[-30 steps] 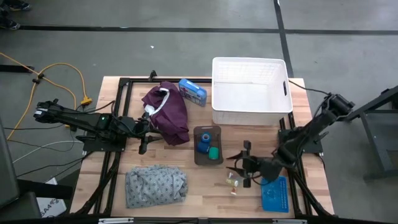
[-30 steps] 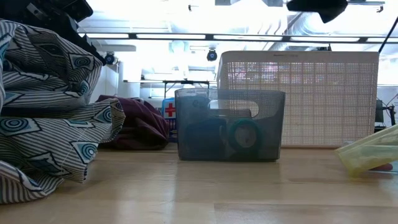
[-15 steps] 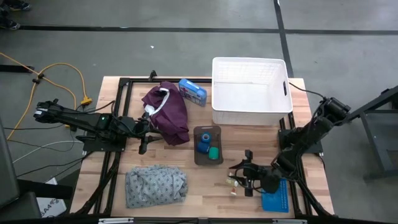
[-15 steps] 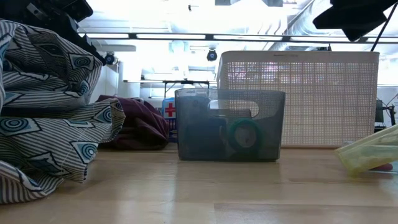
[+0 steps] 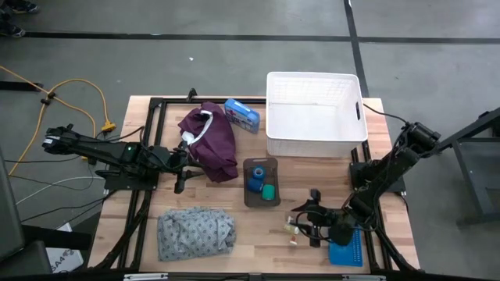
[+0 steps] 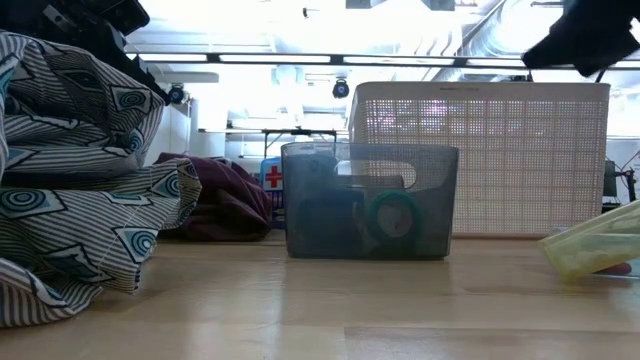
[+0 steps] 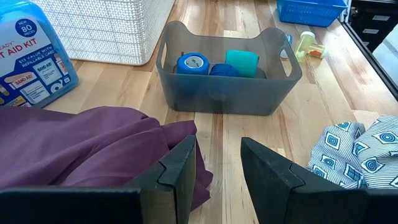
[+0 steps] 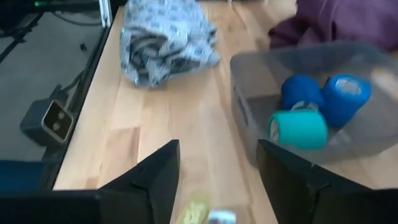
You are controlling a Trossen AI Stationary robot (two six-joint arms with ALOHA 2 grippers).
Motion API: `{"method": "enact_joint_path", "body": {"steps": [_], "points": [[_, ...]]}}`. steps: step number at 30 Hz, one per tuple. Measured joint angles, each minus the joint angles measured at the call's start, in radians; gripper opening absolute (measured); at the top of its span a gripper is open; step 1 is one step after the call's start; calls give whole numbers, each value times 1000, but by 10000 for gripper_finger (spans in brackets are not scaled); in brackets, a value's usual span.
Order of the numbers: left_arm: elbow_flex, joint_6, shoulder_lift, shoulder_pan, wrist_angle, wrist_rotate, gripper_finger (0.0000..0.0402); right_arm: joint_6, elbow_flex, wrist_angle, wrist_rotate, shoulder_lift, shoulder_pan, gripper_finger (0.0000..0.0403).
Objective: Pick & Place Medicine items
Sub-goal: Put the top yellow pill bottle into the blue bin
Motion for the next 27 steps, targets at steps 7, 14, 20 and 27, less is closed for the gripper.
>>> {"method": "enact_joint_path", "body": {"steps": [7,14,20,27], "points": [[0,0,0,0,0,0,123,124,0,-50,-90,0,9,205],[0,0,0,0,0,0,123,219,-1,-26,-71,71,48,203],[0,0,0,0,0,0,123,243,-1,54,3,139,79,203],[0,0,0,0,0,0,123,243,-1,71,55,194,93,203]]}}
